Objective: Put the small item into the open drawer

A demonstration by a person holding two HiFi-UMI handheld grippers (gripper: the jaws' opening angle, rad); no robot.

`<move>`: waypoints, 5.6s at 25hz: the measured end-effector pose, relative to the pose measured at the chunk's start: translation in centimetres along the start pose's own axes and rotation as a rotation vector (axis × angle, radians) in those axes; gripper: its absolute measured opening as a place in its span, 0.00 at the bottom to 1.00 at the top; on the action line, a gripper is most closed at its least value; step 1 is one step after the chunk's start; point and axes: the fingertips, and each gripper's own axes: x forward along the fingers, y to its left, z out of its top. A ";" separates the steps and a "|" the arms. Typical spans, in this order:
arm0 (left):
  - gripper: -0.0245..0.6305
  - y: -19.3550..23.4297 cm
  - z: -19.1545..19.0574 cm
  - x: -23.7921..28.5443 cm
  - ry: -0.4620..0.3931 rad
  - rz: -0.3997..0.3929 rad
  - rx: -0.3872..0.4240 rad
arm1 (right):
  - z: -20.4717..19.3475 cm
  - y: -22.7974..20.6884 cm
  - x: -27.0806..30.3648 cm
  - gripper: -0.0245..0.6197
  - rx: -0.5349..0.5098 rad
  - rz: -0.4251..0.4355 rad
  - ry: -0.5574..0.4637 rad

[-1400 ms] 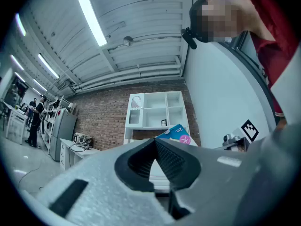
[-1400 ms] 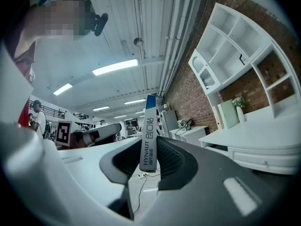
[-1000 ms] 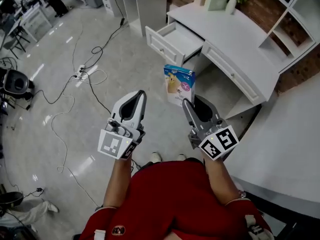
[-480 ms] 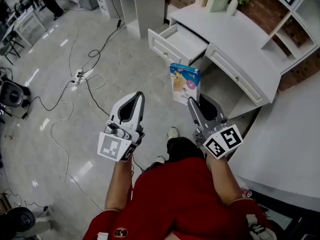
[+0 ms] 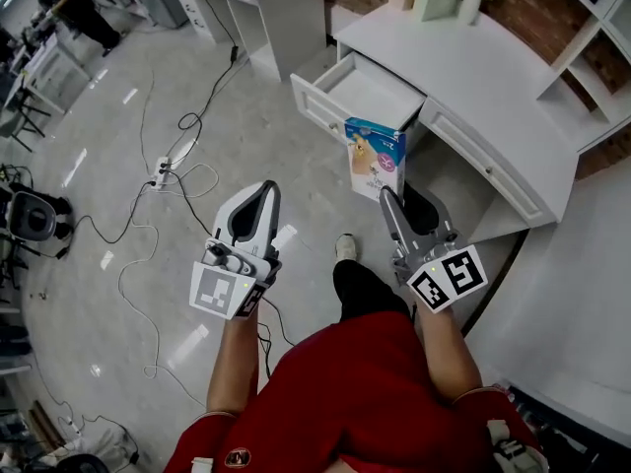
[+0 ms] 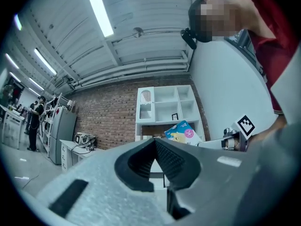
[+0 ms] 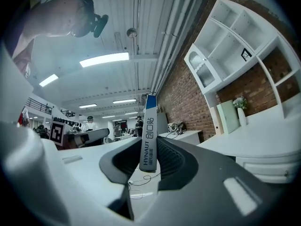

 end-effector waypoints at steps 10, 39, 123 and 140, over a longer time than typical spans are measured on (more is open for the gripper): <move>0.04 9.8 -3.7 14.9 0.027 -0.011 0.013 | -0.6 -11.7 11.8 0.20 -0.052 -0.033 0.051; 0.04 32.5 -10.7 31.5 0.054 -0.258 -0.070 | -11.7 -26.3 34.6 0.20 -0.218 -0.358 0.464; 0.04 25.0 -12.5 38.5 0.089 -0.459 -0.103 | -4.3 -25.8 38.1 0.06 -0.280 -0.343 0.271; 0.04 24.9 -11.9 37.1 0.074 -0.459 -0.114 | -2.3 -21.6 38.3 0.05 -0.229 -0.264 0.137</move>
